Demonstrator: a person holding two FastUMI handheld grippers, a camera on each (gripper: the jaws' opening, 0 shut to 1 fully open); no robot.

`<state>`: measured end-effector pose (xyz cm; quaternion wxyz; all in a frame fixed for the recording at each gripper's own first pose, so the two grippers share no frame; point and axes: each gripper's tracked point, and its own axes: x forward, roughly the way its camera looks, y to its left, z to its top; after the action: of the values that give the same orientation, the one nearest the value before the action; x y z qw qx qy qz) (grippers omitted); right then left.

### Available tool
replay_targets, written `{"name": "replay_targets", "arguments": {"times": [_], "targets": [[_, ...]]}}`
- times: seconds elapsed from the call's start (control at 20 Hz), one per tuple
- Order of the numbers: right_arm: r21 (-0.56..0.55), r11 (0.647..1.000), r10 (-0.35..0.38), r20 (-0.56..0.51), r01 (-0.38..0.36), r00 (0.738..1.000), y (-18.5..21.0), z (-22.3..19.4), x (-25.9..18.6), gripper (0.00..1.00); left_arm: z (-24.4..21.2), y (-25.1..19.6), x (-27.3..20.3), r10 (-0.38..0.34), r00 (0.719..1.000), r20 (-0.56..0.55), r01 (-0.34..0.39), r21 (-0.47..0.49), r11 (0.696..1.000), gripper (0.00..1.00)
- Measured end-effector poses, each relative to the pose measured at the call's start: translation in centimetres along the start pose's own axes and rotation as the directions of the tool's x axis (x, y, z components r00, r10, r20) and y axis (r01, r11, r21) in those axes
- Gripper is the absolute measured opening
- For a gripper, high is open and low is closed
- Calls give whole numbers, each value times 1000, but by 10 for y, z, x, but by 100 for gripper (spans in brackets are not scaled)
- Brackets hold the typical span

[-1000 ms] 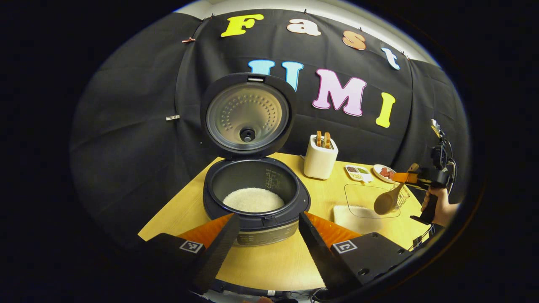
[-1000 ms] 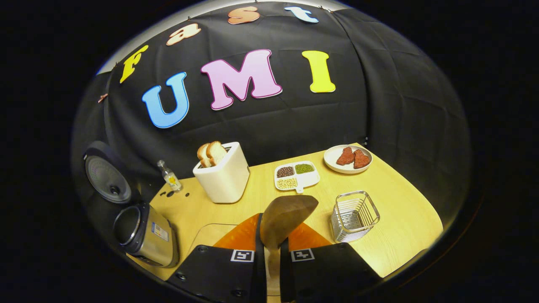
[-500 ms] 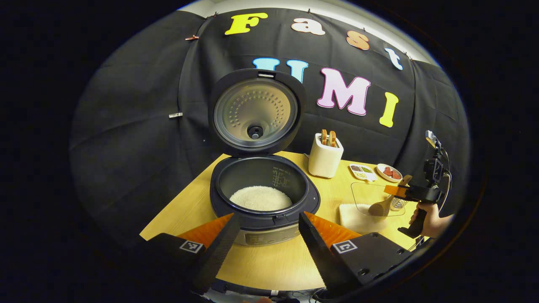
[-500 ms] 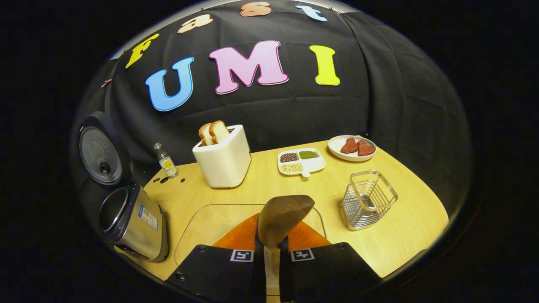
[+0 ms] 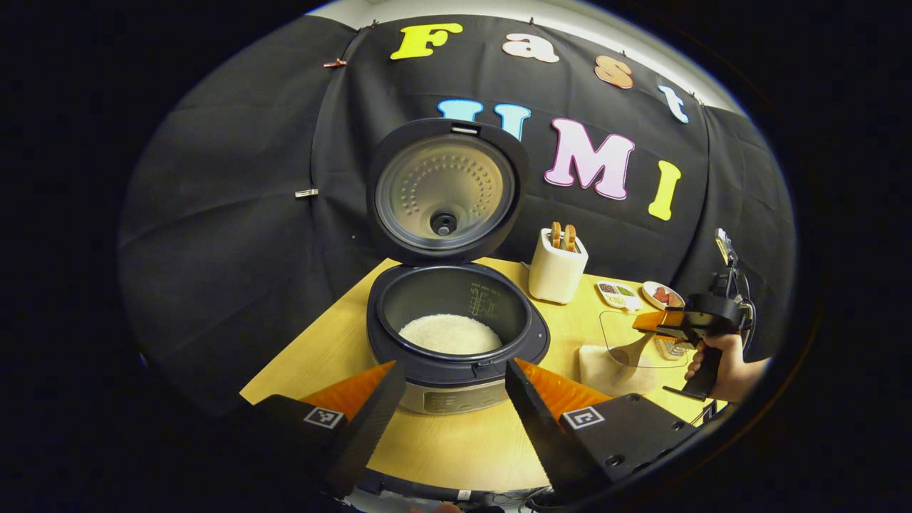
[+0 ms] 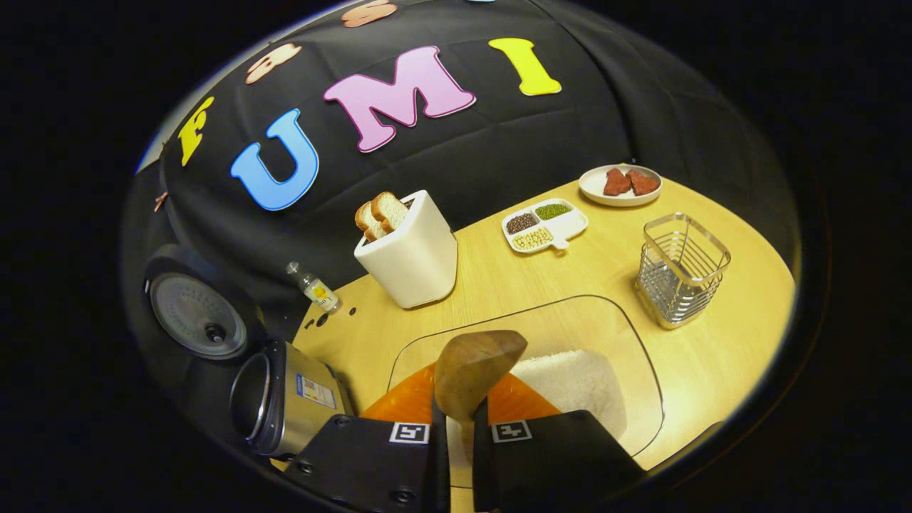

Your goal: Close the left gripper, press the button to open the rice cooker; take a wooden spoon from the chopstick holder with the right hand, scoop a spoonful of rice and pour it into the rice cooker, then put the wooden spoon back into the chopstick holder.

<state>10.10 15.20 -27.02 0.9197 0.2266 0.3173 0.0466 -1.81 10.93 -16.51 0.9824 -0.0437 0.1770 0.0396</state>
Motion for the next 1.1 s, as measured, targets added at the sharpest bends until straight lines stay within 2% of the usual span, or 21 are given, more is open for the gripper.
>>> {"name": "replay_targets", "arguments": {"times": [0.3,0.45,0.75,1.1], "targets": [[170,985,20,-35,-14,999,-7,7,-8,17,3,5,-2,13,1000,8,-13,-16,1000,96],[280,960,22,-19,-16,1000,-14,23,-15,17,10,7,-3,15,1000,24,-15,-21,1000,96],[411,911,-7,42,-11,999,-31,61,-32,17,17,9,-4,1,999,46,0,-32,999,96],[512,855,39,94,-82,995,-6,99,-55,17,12,12,-3,-34,998,45,35,-13,999,96]]}}
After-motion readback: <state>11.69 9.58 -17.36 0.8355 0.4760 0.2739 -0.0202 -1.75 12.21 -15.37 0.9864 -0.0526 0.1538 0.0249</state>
